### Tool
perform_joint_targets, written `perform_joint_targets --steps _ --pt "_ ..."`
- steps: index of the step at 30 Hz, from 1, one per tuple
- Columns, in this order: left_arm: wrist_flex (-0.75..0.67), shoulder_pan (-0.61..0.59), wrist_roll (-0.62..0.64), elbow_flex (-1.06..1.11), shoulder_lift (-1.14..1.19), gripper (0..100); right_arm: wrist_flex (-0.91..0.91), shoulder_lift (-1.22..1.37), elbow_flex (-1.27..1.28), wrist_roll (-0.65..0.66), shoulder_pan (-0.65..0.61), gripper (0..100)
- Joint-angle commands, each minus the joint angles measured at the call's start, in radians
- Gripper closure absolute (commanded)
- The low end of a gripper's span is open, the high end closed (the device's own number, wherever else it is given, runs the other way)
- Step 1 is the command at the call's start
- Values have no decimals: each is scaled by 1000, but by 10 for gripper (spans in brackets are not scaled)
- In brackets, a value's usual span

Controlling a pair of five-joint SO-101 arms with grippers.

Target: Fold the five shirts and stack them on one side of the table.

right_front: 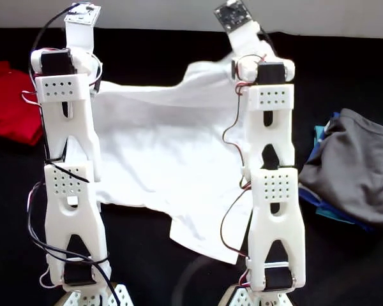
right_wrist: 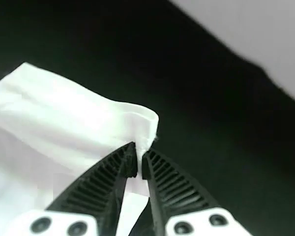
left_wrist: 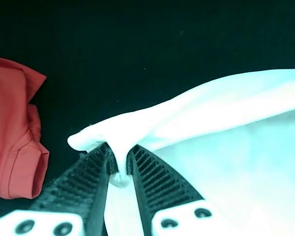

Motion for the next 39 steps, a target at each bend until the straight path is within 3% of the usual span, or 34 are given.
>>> perform_joint_targets --steps 1,6,11,17,28,39 --pt "15 -33 -9 -41 -15 992 185 -131 -125 8 -8 991" --pt "17 -67 -52 85 -59 983 214 -183 -124 -63 -2 991" --pt "14 -84 -146 509 -291 969 214 -272 -8 -66 -27 991" --pt "11 -82 -233 960 -535 969 214 -524 390 -104 -28 991" --pt "9 -102 -232 1122 -549 969 191 -1012 1290 -118 -31 991" --pt "-17 -105 -232 1165 -469 970 -90 -1475 2103 -120 -134 991"
